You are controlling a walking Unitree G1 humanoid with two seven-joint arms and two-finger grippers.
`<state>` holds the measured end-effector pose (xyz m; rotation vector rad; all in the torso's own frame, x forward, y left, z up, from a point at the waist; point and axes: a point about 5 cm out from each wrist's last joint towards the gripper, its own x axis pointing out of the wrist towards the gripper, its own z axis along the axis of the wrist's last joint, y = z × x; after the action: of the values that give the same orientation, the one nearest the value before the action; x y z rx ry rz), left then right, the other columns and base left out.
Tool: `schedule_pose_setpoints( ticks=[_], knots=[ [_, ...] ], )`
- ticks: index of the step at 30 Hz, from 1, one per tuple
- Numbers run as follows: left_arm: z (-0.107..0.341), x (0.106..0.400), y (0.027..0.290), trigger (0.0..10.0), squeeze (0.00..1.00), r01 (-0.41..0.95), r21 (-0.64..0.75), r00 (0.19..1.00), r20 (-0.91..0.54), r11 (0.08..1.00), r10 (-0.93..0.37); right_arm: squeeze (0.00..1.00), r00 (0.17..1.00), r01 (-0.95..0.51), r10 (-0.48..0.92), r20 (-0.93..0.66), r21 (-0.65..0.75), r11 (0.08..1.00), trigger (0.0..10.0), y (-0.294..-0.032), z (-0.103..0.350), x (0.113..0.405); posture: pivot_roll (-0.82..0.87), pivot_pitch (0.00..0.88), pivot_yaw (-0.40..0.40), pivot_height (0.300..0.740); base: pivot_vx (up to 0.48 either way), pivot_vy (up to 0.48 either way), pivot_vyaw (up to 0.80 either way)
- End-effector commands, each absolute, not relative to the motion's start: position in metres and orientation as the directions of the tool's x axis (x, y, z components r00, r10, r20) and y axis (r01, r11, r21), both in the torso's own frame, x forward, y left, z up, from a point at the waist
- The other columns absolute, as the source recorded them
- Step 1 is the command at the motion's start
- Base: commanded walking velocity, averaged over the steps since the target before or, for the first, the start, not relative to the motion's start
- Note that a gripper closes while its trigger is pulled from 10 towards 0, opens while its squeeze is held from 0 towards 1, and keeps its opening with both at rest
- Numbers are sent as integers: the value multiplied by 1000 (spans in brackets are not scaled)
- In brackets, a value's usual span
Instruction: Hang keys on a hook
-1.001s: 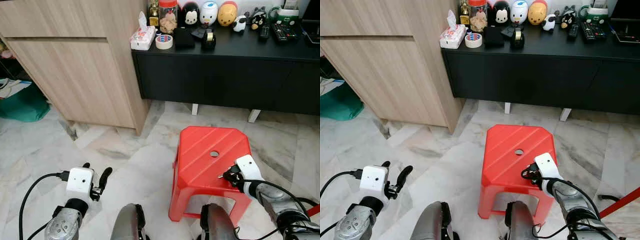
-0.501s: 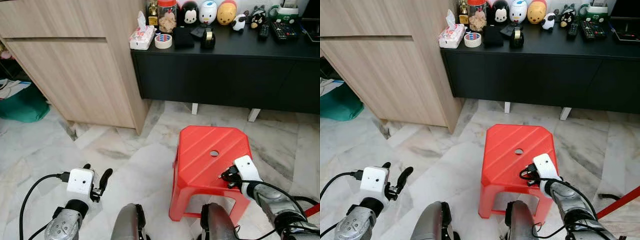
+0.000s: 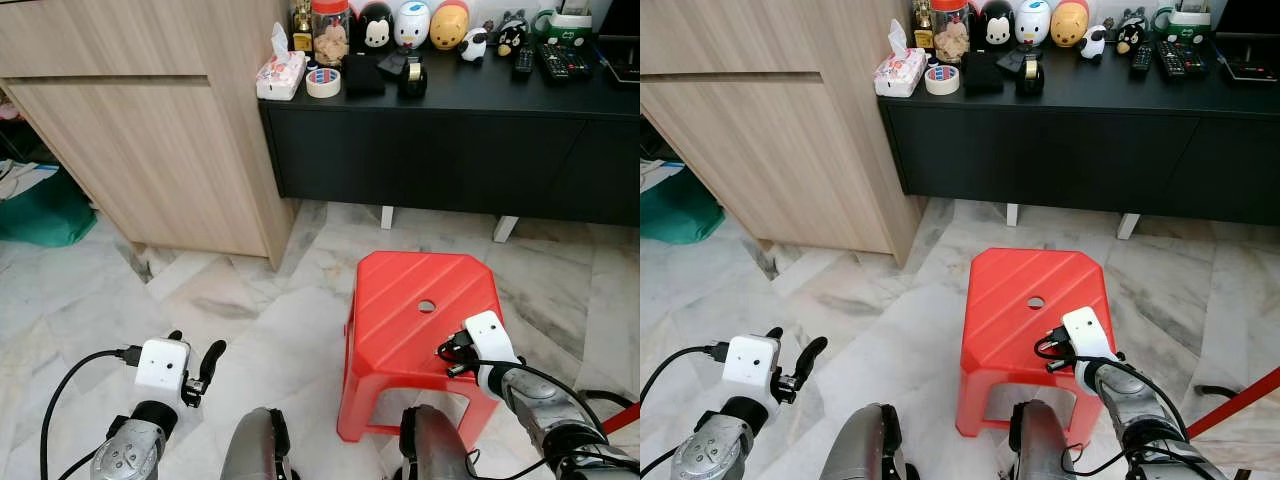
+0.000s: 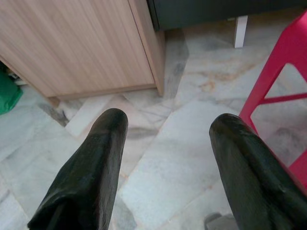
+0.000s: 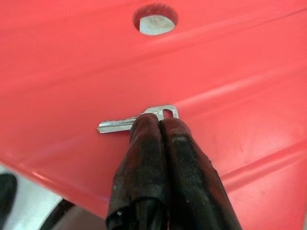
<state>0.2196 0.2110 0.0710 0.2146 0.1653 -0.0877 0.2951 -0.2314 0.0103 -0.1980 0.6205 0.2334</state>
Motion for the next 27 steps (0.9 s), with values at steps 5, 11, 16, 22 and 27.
schedule_pose_setpoints(
  ticks=[5, 11, 16, 22, 27],
  knots=[
    [55, 214, 218, 10000, 0, 74, 218, 976, -218, 973, -25, 0, 876, -146, 110, -470, -42, 988, 0, -226, 17, 301, 75, 82, 71, 592, 0, 0, 0],
    [43, 211, 225, 10000, 0, 53, 218, 969, -246, 975, 3, 0, 950, -62, 83, -302, 79, 995, 0, -213, 26, 302, 62, 56, 59, 592, 0, 0, 0],
    [35, 212, 228, 10000, 0, 40, 220, 965, -260, 975, 19, 0, 979, 29, 11, -205, 192, 981, 10000, -205, 31, 298, 53, 34, 48, 592, 0, 0, 0],
    [24, 212, 228, 10000, 0, 30, 209, 959, -282, 977, 31, 0, 988, 85, -60, -145, 166, 982, 10000, -194, 35, 286, 39, 9, 38, 592, 0, 0, 0],
    [13, 211, 226, 10000, 0, 19, 197, 953, -299, 980, 42, 0, 990, 92, -78, -117, 127, 988, 10000, -185, 37, 278, 33, 0, 26, 592, 0, 0, 0]
  ],
)
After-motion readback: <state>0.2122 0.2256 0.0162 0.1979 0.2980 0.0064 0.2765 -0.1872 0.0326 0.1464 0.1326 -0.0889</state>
